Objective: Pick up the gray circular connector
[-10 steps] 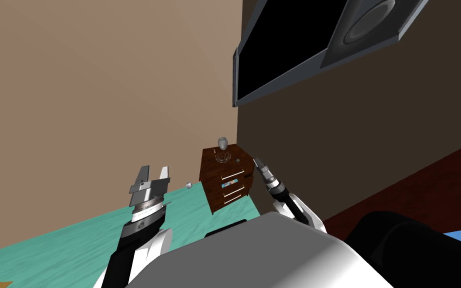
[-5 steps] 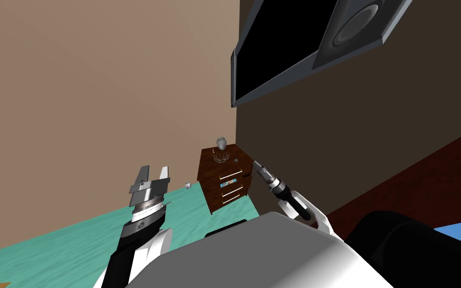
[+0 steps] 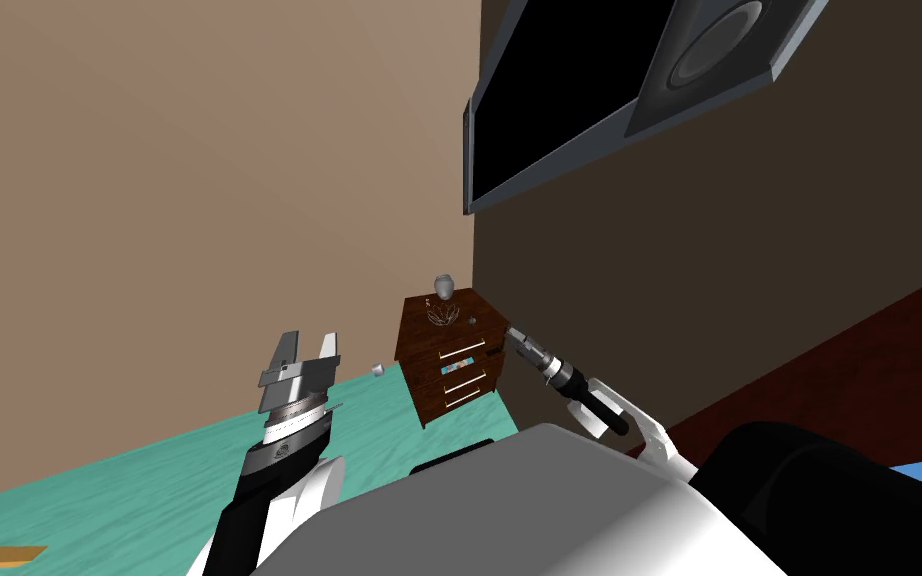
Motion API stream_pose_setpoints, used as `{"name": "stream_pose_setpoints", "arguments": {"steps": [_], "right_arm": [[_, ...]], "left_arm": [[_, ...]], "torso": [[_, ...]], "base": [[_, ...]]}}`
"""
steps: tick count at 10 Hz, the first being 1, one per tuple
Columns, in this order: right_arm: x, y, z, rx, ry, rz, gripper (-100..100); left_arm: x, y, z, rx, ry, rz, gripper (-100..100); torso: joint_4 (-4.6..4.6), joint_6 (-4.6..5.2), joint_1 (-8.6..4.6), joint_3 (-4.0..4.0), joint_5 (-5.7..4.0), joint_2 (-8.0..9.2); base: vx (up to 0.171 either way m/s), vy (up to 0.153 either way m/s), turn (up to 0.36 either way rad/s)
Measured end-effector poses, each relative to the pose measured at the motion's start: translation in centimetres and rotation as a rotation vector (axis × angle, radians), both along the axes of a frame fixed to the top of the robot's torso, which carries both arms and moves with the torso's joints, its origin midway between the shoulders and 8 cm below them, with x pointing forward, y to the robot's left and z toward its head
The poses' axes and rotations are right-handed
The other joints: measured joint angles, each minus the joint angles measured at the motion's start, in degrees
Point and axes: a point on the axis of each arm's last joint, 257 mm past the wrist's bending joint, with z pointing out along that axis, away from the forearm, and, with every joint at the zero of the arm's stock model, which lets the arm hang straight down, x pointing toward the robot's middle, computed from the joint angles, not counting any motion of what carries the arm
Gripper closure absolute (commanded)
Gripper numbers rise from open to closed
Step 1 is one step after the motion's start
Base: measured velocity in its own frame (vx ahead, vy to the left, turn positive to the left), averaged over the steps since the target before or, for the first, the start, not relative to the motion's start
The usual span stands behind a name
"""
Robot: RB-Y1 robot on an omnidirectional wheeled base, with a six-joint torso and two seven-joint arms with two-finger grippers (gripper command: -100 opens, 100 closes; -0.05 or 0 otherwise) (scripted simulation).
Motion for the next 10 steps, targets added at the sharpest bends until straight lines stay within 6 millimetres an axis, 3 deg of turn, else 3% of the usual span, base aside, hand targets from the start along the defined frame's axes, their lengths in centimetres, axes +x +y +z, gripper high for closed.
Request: {"name": "stream_pose_setpoints", "arguments": {"steps": [2, 10], "right_arm": [[0.2, -1.5, -2.5, -0.099, 0.048, -0.008, -100], [0.9, -7.4, -8.4, -0.412, 0.184, -0.032, -100]], "left_arm": [[0.0, 0.0, 0.0, 0.0, 0.0, 0.0, 0], [0.0, 0.0, 0.0, 0.0, 0.0, 0.0, 0]], "torso": [[-0.01, -0.02, 0.02, -0.02, 0.0, -0.03], [-0.02, -0.03, 0.13, -0.06, 0.03, -0.1]], "base": [[0.008, 0.002, 0.081], [0.017, 0.02, 0.105]]}}
